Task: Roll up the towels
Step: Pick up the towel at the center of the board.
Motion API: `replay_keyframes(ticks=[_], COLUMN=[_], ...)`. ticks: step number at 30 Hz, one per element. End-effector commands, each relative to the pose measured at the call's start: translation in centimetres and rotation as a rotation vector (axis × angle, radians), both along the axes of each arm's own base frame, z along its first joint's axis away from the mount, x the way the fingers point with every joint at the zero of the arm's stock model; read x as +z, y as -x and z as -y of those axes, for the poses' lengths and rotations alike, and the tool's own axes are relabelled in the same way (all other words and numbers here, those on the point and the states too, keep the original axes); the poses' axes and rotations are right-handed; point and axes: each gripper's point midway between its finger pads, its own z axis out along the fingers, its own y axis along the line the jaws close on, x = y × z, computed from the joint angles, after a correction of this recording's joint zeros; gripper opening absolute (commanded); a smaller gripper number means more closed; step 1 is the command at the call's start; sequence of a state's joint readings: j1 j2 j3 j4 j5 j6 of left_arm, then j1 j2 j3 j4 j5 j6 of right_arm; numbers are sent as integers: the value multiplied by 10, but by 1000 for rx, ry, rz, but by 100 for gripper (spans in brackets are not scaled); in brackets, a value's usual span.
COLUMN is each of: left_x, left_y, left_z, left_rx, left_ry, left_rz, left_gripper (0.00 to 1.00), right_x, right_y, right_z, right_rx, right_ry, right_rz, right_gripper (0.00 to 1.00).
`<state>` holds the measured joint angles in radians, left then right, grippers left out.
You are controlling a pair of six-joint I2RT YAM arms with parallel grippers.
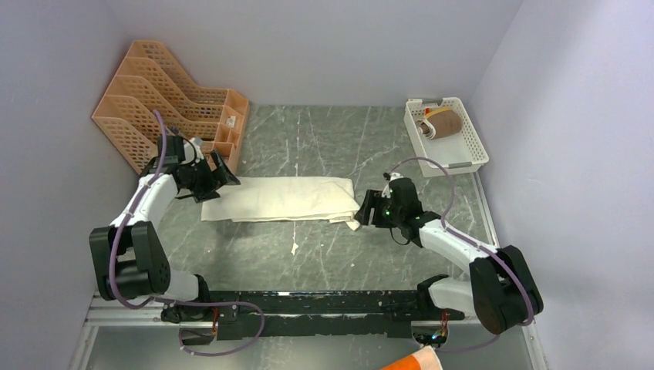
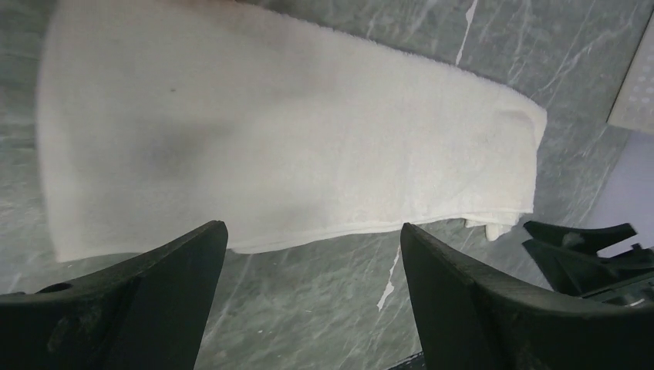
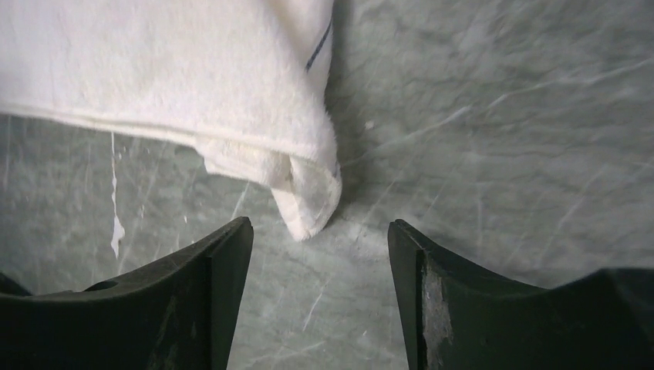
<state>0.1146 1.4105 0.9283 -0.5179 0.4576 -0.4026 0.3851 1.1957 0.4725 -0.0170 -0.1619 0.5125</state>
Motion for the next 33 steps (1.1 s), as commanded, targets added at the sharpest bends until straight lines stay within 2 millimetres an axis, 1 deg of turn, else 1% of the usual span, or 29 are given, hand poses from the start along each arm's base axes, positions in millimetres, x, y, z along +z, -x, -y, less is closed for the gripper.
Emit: replay_keyframes(ticks=[1, 2, 4, 7, 9, 11, 14, 17, 18, 21, 22, 23, 25, 27, 30, 31, 33], left_x=[17, 13, 1, -17, -22, -23, -24, -24, -24, -25, -26, -27, -30, -35, -45, -48, -55], left_y=[6, 10, 17, 30, 33, 34, 37, 37, 37, 39, 39, 39, 40, 41, 43, 44, 46], left_z=[-16, -22, -26, -33, -40, -46, -54, -59, -61, -65, -66, -68, -69, -71, -68, -67, -64], left_rx=[18, 38, 74, 147, 196, 230, 258, 280, 287, 302, 306, 311, 321, 328, 324, 325, 324], left_ry=[11, 16, 42, 125, 156, 157, 136, 124, 118, 109, 106, 102, 101, 103, 117, 121, 136], left_rz=[37, 19, -17, -60, -61, -58, -58, -51, -50, -53, -54, -55, -62, -71, -91, -97, -111], left_gripper=[94, 95, 95, 95, 95, 96, 96, 96, 96, 96, 96, 96, 96, 96, 95, 94, 92], right_x=[-16, -19, -25, -31, -35, -39, -48, -58, -60, -63, -64, -63, -62, -53, -30, -22, -9], right_y=[24, 27, 33, 37, 40, 38, 35, 31, 29, 22, 20, 17, 14, 8, -8, -15, -25], right_z=[-17, -18, -20, -22, -26, -27, -25, -18, -14, -11, -10, -9, -7, 3, 25, 38, 57], right_rx=[98, 104, 117, 130, 149, 147, 133, 99, 80, 49, 41, 34, 14, -28, -104, -143, -184], right_ry=[-40, -39, -27, 23, 65, 103, 169, 237, 262, 300, 311, 321, 338, 359, 354, 347, 346], right_rz=[-73, -80, -95, -105, -110, -115, -132, -157, -163, -170, -172, -172, -171, -143, -98, -90, -77], right_gripper=[63, 62, 59, 58, 56, 53, 42, 33, 28, 13, 5, 0, 0, 0, 0, 0, 0])
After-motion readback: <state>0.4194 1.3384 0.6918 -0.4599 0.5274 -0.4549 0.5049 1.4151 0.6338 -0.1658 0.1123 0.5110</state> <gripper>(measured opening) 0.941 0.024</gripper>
